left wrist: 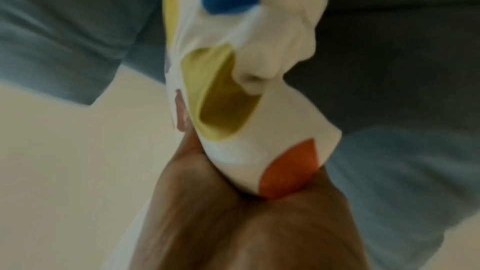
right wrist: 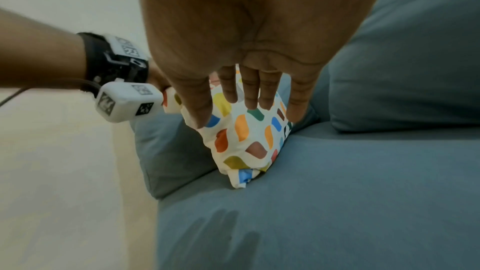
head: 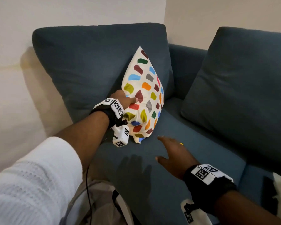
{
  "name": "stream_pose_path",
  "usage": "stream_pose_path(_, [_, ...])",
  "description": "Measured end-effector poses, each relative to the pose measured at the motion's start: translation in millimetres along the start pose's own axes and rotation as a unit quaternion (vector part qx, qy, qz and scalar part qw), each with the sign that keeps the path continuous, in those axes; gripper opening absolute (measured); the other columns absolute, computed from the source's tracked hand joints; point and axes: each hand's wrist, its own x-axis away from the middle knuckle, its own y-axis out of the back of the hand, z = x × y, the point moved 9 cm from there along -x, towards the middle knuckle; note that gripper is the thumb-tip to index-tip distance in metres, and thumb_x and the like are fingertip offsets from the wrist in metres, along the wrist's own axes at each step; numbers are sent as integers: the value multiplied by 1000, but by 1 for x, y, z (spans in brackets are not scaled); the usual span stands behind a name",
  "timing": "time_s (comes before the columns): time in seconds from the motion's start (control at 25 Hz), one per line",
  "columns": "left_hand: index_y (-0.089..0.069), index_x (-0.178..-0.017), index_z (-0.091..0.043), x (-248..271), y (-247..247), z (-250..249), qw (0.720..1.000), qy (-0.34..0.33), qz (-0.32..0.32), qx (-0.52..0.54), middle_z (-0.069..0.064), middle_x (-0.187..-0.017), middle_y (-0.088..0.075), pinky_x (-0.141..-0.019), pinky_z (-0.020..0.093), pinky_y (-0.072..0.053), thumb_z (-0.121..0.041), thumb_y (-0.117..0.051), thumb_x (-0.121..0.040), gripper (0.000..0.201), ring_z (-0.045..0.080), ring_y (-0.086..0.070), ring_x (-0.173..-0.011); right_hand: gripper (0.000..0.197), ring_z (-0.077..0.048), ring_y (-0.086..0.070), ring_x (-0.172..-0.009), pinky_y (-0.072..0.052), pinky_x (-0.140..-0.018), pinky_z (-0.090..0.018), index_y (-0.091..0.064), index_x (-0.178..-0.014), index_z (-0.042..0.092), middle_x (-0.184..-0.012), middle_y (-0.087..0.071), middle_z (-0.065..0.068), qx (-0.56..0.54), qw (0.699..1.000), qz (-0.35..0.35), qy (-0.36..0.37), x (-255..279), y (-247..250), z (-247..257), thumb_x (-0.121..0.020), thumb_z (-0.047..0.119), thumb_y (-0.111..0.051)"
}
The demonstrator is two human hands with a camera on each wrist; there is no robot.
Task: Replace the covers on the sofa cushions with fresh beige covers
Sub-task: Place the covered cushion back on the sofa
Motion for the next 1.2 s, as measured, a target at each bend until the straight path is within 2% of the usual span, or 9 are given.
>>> stream_pose_path(0.12, [-68,-113,-10,42,-13,-20,987,-39,5,156,5,-108,-73,-94,45,-55,-28,-79,-81,38,27,-69,-99,66,-19,-41,-139,-32,-111,-29,-36,-150,23,-153,-43,-1,-115,991,-39,-55,11,19,-7,-94,43,-63])
stream_pose_path(0.24, [-68,-112,-14,110,-31,-56,964,-96,17,246,-1,-105,-74,-93,46,-56,-22,-76,-85,29,20,-71,-98,50,-18,-55,-122,-47,-105,-41,-52,-133,24,-142,-55,-1,-301,945,-42,-125,35,29,-25,-94,56,-54])
stream_pose_path(0.32, [-67,-115,-15,154,-49,-77,952,-109,30,284,-2,-107,-74,-93,47,-56,-24,-76,-86,32,17,-71,-99,46,-16,-57,-116,-51,-100,-48,-46,-127,34,-138,-57,3,-345,928,-63,-130,63,39,-36,-90,57,-61])
stream_pose_path(0.44, [-65,-121,-14,227,-81,-130,917,-128,79,369,0,-112,-73,-93,45,-57,-21,-73,-89,33,17,-71,-102,111,-19,-37,-140,-39,-113,-49,-18,-154,34,-155,-34,3,-221,954,-137,-145,134,67,-77,-67,51,-85])
stream_pose_path(0.56, [-62,-126,-11,308,-110,-201,864,-157,157,452,3,-117,-73,-92,44,-57,-18,-70,-91,37,19,-71,-106,137,-23,-25,-147,-36,-114,-53,6,-154,46,-159,-23,6,-235,913,-254,-216,228,100,-138,-56,52,-89])
stream_pose_path(0.76, [-58,-131,-11,435,-162,-301,790,-210,287,499,6,-122,-71,-94,50,-55,-22,-68,-85,49,25,-68,-112,140,-4,14,-141,-27,-114,-45,11,-153,48,-167,11,2,-204,858,-391,-265,384,160,-200,-59,48,-92])
stream_pose_path(0.96, [-55,-133,-17,566,-246,-374,718,-199,434,506,7,-128,-67,-92,47,-56,-20,-63,-86,48,27,-66,-116,97,-26,-26,-150,-40,-110,-50,-10,-150,57,-168,-4,4,-117,757,-547,-337,561,203,-259,-89,10,-69])
stream_pose_path(1.08, [-58,-130,-22,633,-313,-381,706,-170,495,476,4,-127,-69,-94,48,-54,-23,-64,-88,42,25,-66,-116,104,-34,-13,-152,-35,-111,-63,4,-146,65,-167,8,5,-36,731,-521,-439,647,196,-288,-94,-4,-54])
stream_pose_path(1.2, [-59,-128,-26,677,-394,-362,727,-154,535,401,1,-124,-70,-97,46,-53,-24,-62,-96,32,22,-67,-115,110,-40,6,-152,-27,-111,-66,23,-136,69,-164,23,4,-9,714,-433,-550,714,162,-324,-96,-1,-52])
